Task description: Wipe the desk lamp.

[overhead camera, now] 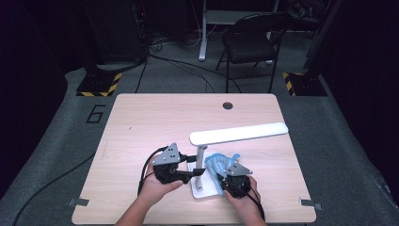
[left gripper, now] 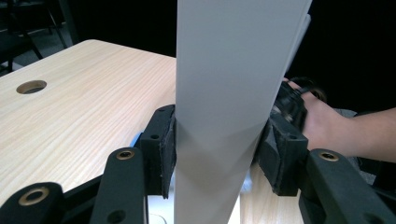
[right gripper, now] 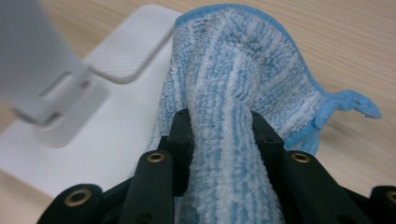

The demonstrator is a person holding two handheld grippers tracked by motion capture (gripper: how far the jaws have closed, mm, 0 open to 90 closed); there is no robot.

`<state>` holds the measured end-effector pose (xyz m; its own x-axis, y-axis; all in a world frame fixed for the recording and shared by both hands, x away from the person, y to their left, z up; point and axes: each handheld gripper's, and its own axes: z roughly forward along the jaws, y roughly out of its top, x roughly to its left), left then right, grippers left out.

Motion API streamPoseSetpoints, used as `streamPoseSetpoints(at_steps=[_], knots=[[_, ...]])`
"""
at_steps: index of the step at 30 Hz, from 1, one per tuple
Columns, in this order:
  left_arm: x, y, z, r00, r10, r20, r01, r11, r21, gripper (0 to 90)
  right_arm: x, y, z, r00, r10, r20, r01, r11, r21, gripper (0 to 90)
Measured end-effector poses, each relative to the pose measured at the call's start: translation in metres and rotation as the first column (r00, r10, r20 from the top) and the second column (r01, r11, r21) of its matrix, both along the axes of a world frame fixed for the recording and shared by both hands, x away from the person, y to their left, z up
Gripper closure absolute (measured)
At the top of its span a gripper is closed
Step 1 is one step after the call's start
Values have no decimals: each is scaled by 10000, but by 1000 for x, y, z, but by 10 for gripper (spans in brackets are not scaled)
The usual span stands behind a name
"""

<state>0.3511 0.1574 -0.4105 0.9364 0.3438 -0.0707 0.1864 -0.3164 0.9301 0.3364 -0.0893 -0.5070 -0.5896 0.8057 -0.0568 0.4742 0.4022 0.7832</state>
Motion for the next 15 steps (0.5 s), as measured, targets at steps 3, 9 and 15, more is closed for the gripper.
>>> streamPoseSetpoints(at_steps=[3,9,15], knots=[[1,1,0,9999,8,-121,-8,10000,-57,511,-6,11,0,9992,357,155,-355,9993,-154,676],[0,1,-1,9999,5,-134,-6,10000,-66,511,-9,17,2,9887,1348,-663,-1264,9850,1178,678],[0,0,-1,10000,52,-81,-53,9999,-85,512,-8,14,6,9751,2002,-957,-1718,9541,2454,694]])
